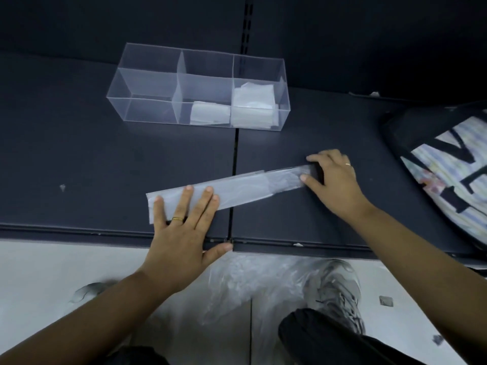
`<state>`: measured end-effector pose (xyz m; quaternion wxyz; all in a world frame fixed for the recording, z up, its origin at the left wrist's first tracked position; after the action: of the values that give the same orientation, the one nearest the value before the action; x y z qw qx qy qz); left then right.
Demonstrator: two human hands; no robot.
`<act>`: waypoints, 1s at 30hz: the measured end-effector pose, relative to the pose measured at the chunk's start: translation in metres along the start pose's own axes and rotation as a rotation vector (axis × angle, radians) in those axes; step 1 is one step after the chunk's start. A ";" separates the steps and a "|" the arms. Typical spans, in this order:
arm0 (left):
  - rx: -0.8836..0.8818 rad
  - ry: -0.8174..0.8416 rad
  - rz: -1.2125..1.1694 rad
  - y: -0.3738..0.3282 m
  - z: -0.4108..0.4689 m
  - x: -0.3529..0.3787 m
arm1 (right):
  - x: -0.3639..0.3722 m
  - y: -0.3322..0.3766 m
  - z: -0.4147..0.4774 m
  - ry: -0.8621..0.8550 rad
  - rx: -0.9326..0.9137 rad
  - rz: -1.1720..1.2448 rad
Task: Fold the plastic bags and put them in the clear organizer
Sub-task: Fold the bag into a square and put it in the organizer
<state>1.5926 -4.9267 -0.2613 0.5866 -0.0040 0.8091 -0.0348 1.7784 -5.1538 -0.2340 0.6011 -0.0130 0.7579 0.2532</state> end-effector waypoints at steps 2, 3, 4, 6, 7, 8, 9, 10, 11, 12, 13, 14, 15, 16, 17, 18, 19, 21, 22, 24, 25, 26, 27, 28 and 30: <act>0.033 -0.001 0.009 0.003 0.001 -0.002 | -0.001 0.010 0.005 0.025 -0.046 -0.005; 0.051 -0.001 0.008 0.005 0.002 -0.004 | -0.001 0.013 0.005 0.034 -0.075 0.021; 0.069 -0.002 -0.001 0.008 0.004 -0.006 | -0.002 0.015 0.003 0.046 -0.096 0.065; 0.114 -0.016 -0.044 0.017 0.008 -0.009 | -0.006 0.011 -0.006 0.081 -0.065 0.215; 0.138 -0.032 -0.080 0.022 0.011 -0.012 | -0.007 0.005 -0.011 0.109 -0.012 0.321; 0.159 -0.048 -0.121 0.027 0.014 -0.016 | -0.007 0.001 -0.019 0.146 0.047 0.434; 0.176 -0.066 -0.155 0.031 0.016 -0.021 | -0.005 -0.002 -0.028 0.196 0.105 0.552; 0.190 -0.083 -0.177 0.032 0.018 -0.025 | 0.000 -0.002 -0.038 0.264 0.159 0.669; 0.208 -0.102 -0.190 0.028 0.020 -0.030 | 0.005 -0.002 -0.049 0.344 0.211 0.780; 0.233 -0.116 -0.198 0.018 0.020 -0.034 | 0.011 0.000 -0.061 0.423 0.260 0.877; 0.268 -0.121 -0.205 0.003 0.020 -0.037 | 0.014 0.003 -0.072 0.494 0.296 0.963; 0.307 -0.115 -0.204 -0.017 0.020 -0.036 | 0.015 0.007 -0.082 0.554 0.311 1.042; 0.335 -0.098 -0.189 -0.038 0.020 -0.034 | 0.013 0.013 -0.089 0.597 0.302 1.111; 0.336 -0.080 -0.168 -0.056 0.021 -0.030 | 0.009 0.019 -0.093 0.618 0.275 1.154; 0.309 -0.080 -0.153 -0.070 0.023 -0.028 | 0.004 0.023 -0.092 0.605 0.236 1.149; 0.270 -0.098 -0.132 -0.077 0.025 -0.027 | -0.003 0.024 -0.086 0.551 0.188 1.067; 0.226 -0.127 -0.102 -0.080 0.026 -0.028 | -0.009 0.022 -0.077 0.462 0.147 0.916; 0.137 -0.176 -0.037 -0.075 0.027 -0.032 | -0.019 0.011 -0.055 0.284 0.113 0.594; 0.107 -0.183 -0.015 -0.071 0.027 -0.031 | -0.018 0.005 -0.046 0.249 0.117 0.487; 0.089 -0.156 0.015 -0.066 0.025 -0.024 | -0.009 -0.004 -0.035 0.245 0.136 0.369; 0.093 -0.131 0.025 -0.065 0.025 -0.020 | -0.005 -0.008 -0.033 0.232 0.138 0.334; 0.099 -0.115 0.036 -0.065 0.025 -0.016 | -0.003 -0.010 -0.031 0.204 0.132 0.306; 0.104 -0.103 0.045 -0.066 0.025 -0.013 | -0.002 -0.012 -0.029 0.169 0.125 0.283; 0.103 -0.093 0.048 -0.065 0.025 -0.011 | -0.003 -0.013 -0.028 0.136 0.126 0.268; 0.076 -0.076 0.035 -0.060 0.026 -0.009 | -0.004 -0.016 -0.026 0.113 0.138 0.259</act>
<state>1.6184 -4.9877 -0.2572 0.6173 0.0310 0.7842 -0.0549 1.7613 -5.1789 -0.2321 0.5193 0.1122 0.8014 0.2748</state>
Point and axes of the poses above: each hand's wrist, its own z-axis towards the middle knuckle, its own x-axis out of the palm, y = z × x, the point moved 7 cm from there along z, towards the middle knuckle, and after that the axes turned 8 degrees about y, right-handed, at the moved point
